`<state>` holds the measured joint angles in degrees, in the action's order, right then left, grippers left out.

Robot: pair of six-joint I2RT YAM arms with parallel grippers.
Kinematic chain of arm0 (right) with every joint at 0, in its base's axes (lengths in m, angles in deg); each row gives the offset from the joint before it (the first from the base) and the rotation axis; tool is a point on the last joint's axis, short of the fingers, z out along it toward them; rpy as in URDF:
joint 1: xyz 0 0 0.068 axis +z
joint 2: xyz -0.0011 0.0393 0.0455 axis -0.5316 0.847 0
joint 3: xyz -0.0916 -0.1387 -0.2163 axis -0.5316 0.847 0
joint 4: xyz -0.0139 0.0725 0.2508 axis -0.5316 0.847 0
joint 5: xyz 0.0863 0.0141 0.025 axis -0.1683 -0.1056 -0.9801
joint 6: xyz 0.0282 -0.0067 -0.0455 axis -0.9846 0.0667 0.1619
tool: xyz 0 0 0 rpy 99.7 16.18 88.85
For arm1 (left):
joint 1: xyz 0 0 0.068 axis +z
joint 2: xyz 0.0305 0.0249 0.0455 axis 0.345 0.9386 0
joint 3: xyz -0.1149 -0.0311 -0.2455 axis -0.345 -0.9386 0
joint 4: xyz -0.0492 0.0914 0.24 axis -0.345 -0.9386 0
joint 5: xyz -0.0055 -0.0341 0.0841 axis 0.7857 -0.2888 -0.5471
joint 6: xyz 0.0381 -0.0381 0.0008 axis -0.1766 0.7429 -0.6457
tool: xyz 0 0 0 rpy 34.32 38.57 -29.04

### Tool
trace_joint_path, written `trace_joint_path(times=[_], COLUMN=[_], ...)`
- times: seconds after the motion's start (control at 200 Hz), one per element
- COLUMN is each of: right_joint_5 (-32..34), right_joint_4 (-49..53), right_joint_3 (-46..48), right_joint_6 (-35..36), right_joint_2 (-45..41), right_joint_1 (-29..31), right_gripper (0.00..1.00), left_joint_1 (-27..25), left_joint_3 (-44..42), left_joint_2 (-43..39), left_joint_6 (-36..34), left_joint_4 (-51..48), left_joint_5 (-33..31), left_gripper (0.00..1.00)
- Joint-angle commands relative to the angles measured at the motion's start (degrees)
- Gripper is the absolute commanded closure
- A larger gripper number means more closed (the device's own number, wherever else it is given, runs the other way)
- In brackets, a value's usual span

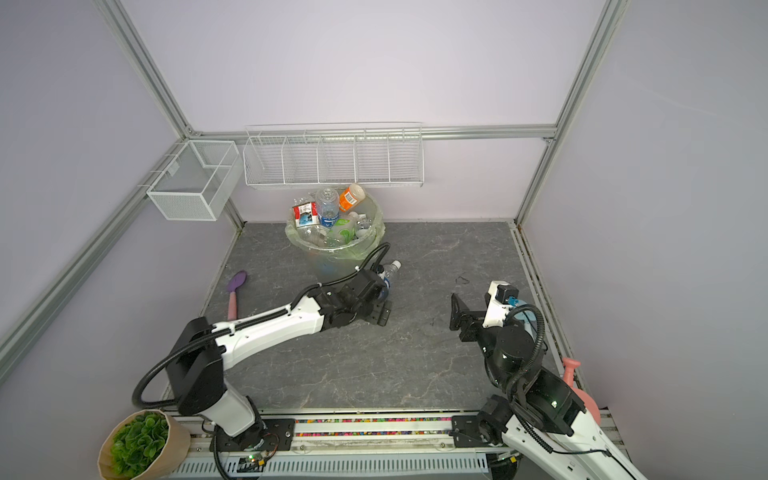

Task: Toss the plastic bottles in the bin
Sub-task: 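Withdraw the right gripper while the left gripper reaches toward the last blue-label bottle, then lower the left gripper over the blue-label bottle beside the bin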

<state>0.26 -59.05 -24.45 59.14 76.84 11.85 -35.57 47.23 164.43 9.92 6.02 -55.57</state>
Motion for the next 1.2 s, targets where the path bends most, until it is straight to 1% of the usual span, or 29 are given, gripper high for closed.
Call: trace_joint_path(times=[0.0, 0.105, 0.385, 0.67, 0.84, 1.2], right_joint_5=[2.7, 3.0, 3.1, 3.3, 3.2, 2.7], right_joint_4=[4.0, 5.5, 9.6, 13.5, 14.5, 15.7], right_joint_3=[2.2, 3.8, 5.3, 6.6, 7.6, 7.8], right_joint_6=[-2.4, -3.5, -5.8, -8.2, -9.3, -10.5], right_joint_2=[-3.3, -6.2, -10.7, -15.0, -16.4, -17.0], right_joint_1=[-0.2, -0.2, -0.1, -0.2, -0.2, -0.1], right_gripper=[0.12, 0.12, 0.12, 0.12, 0.12, 0.12], left_joint_1=[-0.4, -0.9, -0.9, -0.9, -0.9, 0.4], left_joint_3=[7.5, 13.3, 24.9, 33.8, 37.9, 40.8], left_joint_2=[6.1, 11.7, 22.0, 30.4, 34.7, 39.5], left_joint_6=[-3.5, -4.4, -5.8, -6.2, -7.1, -8.6], left_joint_4=[-6.5, -10.4, -16.9, -22.0, -23.7, -24.2], left_joint_5=[-5.4, -8.8, -14.0, -21.1, -22.0, -22.7], left_gripper=[0.09, 0.09, 0.09, 0.09, 0.09, 0.08])
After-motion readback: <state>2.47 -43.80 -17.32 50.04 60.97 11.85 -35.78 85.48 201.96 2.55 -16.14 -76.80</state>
